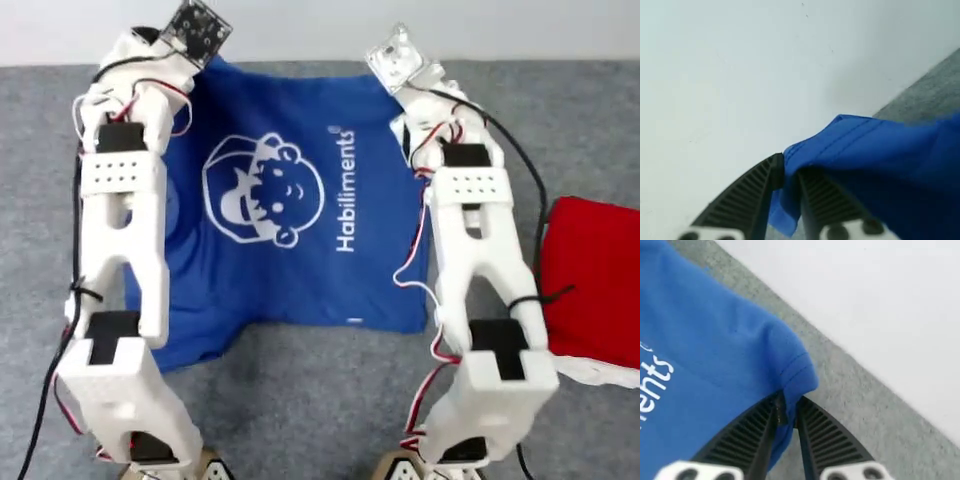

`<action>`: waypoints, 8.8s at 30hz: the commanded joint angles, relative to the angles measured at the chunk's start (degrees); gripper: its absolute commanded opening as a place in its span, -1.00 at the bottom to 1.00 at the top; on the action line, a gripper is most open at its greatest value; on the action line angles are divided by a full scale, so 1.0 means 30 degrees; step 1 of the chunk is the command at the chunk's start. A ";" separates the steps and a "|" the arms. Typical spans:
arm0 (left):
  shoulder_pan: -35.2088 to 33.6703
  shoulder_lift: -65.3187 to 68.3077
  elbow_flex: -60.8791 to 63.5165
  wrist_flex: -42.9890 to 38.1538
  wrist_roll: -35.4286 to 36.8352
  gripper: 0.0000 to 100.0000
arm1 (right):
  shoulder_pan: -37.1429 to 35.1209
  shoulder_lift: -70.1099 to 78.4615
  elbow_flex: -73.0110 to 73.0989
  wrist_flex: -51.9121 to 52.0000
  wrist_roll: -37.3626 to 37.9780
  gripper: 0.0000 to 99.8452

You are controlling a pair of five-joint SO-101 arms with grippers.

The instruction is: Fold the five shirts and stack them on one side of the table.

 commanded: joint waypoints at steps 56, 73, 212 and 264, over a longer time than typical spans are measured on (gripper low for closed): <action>-0.0498 0.4220 -0.2476 -0.1172 -0.2110 -0.99 | -0.0630 -0.0103 -0.3018 1.0447 -0.1495 -0.97; 0.0791 1.0842 -0.3297 -0.9319 -0.2110 -0.99 | -0.0630 0.1158 -0.2989 1.1121 -0.2374 -0.97; -0.1729 -0.9407 1.1795 1.9399 -0.8527 -0.99 | -0.1392 -0.2330 0.1319 1.9971 0.3956 -0.98; -0.3575 -1.4418 1.6630 1.1751 0.3634 -0.99 | -0.2681 0.0220 -0.3018 1.6513 -0.5773 -0.98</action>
